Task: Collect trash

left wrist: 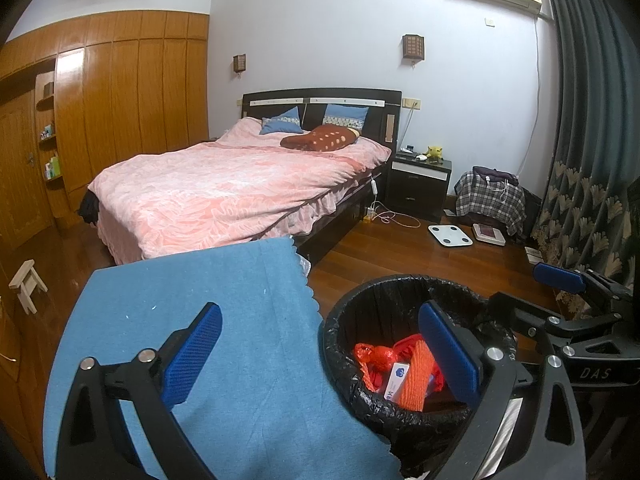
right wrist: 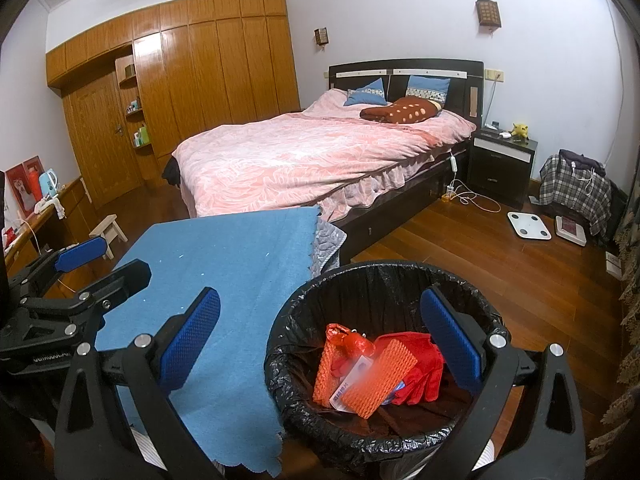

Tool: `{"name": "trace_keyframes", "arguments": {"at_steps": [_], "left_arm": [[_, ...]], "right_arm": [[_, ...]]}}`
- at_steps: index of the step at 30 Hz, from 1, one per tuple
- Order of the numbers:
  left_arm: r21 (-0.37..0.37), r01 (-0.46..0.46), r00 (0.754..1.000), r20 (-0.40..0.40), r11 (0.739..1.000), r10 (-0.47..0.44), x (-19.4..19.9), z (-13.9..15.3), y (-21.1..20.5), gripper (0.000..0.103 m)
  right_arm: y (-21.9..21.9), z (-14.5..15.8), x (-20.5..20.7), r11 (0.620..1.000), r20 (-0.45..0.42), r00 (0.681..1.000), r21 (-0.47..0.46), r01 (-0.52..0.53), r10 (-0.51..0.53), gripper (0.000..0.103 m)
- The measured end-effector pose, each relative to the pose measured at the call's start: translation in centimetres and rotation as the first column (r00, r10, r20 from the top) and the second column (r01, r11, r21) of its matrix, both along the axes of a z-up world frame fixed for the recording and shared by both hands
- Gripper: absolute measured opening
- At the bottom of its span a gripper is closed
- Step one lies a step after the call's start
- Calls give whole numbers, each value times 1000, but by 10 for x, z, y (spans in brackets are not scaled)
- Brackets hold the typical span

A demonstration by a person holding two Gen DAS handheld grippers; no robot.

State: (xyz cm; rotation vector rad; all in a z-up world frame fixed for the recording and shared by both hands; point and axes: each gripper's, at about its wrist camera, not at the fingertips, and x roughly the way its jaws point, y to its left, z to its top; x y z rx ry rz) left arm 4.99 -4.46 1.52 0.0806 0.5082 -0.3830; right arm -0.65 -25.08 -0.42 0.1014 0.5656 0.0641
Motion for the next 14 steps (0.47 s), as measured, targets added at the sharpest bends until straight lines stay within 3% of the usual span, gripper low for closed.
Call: {"name": "trace_keyframes", "arguments": {"at_steps": [14], "left_arm": [[-1, 0, 1000, -2, 1000, 0, 0, 0, 1, 97]], "right_arm": [[0, 1, 2, 1000, -1, 1000, -1, 0, 0, 98]]}}
